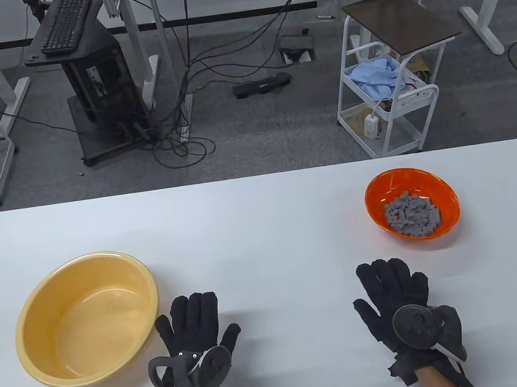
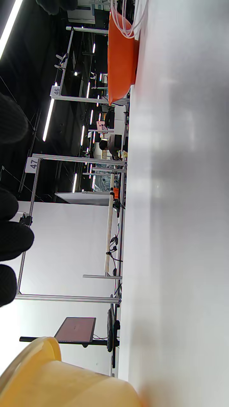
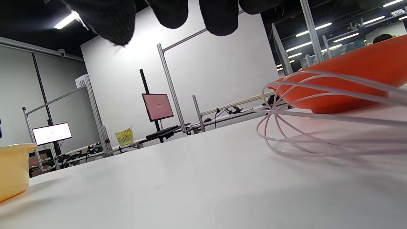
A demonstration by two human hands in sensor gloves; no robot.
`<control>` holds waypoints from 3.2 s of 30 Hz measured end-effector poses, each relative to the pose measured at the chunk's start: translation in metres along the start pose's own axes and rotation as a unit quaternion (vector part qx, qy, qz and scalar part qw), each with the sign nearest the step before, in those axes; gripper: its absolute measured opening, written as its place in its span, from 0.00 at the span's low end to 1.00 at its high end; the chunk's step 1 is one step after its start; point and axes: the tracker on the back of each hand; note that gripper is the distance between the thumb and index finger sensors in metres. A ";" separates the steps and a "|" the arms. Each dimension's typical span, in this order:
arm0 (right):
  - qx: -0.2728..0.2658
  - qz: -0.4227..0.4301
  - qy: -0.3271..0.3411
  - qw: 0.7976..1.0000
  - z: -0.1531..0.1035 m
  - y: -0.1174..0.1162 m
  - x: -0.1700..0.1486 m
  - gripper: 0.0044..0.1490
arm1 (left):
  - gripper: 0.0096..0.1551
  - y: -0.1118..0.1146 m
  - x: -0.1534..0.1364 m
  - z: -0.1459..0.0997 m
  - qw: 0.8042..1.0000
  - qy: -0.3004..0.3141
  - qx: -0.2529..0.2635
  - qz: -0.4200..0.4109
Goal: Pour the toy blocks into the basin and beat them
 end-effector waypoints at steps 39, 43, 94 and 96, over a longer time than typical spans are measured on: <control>0.003 -0.003 -0.001 1.000 -0.003 -0.004 0.002 0.42 | 0.40 -0.054 -0.068 -0.018 0.972 -0.202 0.111 0.050; 0.001 -0.004 0.000 1.000 -0.003 -0.003 0.002 0.42 | 0.40 -0.060 -0.091 -0.027 0.955 -0.273 0.114 0.034; -0.002 0.012 -0.024 1.000 -0.004 0.001 -0.002 0.42 | 0.42 -0.029 -0.076 -0.012 0.920 -0.298 0.015 -0.256; -0.002 0.017 -0.028 0.999 -0.004 0.001 -0.004 0.42 | 0.42 -0.026 -0.061 -0.006 0.927 -0.267 0.001 -0.263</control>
Point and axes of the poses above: the tracker on the back of each hand, its own x axis roughly to the thumb side, its own z axis roughly from the wrist to the fingertips, y = z × x, and after that the axes turned 1 degree about -x, right-handed
